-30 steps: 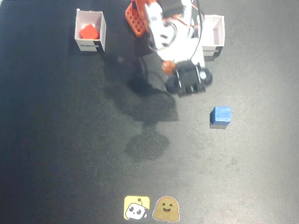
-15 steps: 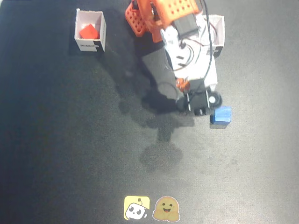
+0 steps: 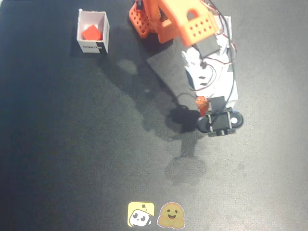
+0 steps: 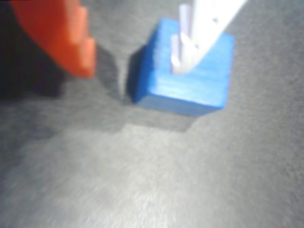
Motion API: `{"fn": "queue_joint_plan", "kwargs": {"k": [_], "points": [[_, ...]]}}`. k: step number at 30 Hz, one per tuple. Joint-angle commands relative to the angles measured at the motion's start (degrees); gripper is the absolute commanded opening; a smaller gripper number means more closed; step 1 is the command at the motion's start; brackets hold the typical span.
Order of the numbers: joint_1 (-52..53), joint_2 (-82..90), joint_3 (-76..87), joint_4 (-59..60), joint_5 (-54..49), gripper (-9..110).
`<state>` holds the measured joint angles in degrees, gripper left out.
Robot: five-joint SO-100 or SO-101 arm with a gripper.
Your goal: Put the red cube in the right box and the blue cube in the left box.
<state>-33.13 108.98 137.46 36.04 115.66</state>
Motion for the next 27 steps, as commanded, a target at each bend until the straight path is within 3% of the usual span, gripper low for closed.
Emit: {"fn": "queue_joint_plan", "kwargs": {"k": [1, 27], "points": [[-0.79, -2.29, -5.98, -0.70, 1.58, 14], [-6.94, -8.53, -8.96, -1.93, 9.14, 19]]}}
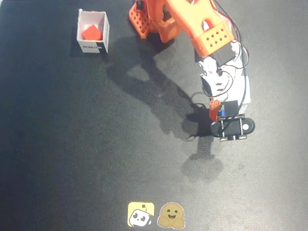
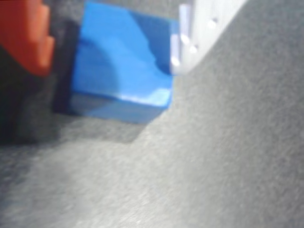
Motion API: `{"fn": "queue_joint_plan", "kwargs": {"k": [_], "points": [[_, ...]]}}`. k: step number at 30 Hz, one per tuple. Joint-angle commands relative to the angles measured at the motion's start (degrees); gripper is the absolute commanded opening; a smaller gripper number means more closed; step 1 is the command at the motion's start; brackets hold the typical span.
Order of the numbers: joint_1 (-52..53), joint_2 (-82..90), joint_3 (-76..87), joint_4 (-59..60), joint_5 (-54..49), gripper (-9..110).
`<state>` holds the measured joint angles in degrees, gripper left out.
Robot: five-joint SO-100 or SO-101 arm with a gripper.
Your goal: Put the red cube in the right box and the blue cube in the left box.
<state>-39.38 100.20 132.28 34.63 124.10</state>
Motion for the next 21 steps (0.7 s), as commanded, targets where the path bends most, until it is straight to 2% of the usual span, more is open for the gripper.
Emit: {"fn": "queue_joint_plan", "kwargs": {"k": [1, 21], "points": [[-0.97, 0.18, -3.87, -0.53, 1.05, 19], [-1.23, -6.50, -5.27, -3.78, 2.90, 20]]}}
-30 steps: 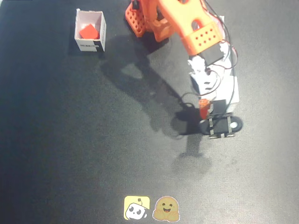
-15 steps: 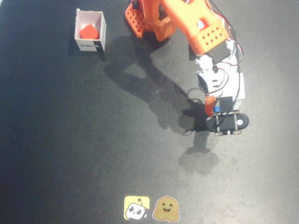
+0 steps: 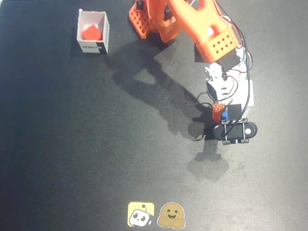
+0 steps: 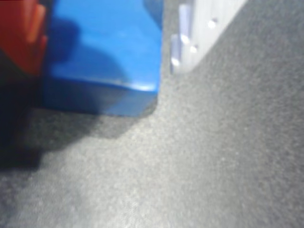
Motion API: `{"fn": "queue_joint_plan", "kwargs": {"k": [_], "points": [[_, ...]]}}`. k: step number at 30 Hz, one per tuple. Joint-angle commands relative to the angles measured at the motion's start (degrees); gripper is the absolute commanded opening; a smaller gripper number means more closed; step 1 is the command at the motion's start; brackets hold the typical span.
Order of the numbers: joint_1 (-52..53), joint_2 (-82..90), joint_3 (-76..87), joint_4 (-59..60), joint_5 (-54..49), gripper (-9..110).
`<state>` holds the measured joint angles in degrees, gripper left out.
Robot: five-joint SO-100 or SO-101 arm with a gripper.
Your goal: Put the red cube in the right box and the blue cube in the left box.
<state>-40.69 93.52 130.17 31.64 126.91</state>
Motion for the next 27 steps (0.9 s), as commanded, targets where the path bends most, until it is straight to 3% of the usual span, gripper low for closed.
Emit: {"fn": "queue_joint_plan", "kwargs": {"k": [1, 9, 27], "points": [[0.18, 0.09, -3.16, -0.79, 0.09, 19], [0.97, 0.18, -2.37, -0.88, 0.18, 9], [7.82, 10.37, -4.66, 13.89, -8.61, 9]]}}
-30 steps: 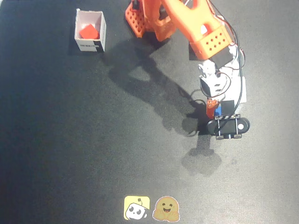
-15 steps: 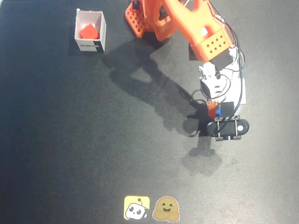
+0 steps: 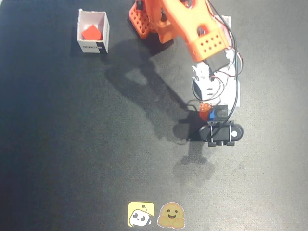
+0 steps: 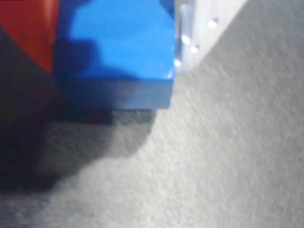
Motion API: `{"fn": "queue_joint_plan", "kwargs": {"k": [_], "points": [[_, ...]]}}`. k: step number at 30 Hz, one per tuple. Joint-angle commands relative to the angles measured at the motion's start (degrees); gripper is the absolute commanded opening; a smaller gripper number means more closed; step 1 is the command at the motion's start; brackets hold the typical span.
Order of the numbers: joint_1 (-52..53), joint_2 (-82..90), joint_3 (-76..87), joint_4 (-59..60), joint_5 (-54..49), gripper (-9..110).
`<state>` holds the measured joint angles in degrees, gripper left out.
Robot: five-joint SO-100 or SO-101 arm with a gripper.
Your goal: Put the red cube in the right box and the blue cube in the left box.
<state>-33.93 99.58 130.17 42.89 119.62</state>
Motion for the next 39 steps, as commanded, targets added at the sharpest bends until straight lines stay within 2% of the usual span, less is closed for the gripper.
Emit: {"fn": "queue_joint_plan", "kwargs": {"k": [1, 15, 28, 39], "points": [[1.14, 5.45, -4.75, 3.87, -1.49, 9], [-1.23, 13.71, -10.20, 23.47, -8.35, 10], [-12.48, 19.34, -10.11, 31.90, -8.61, 11], [-25.31, 24.26, -9.14, 38.76, -3.25, 11]]}}
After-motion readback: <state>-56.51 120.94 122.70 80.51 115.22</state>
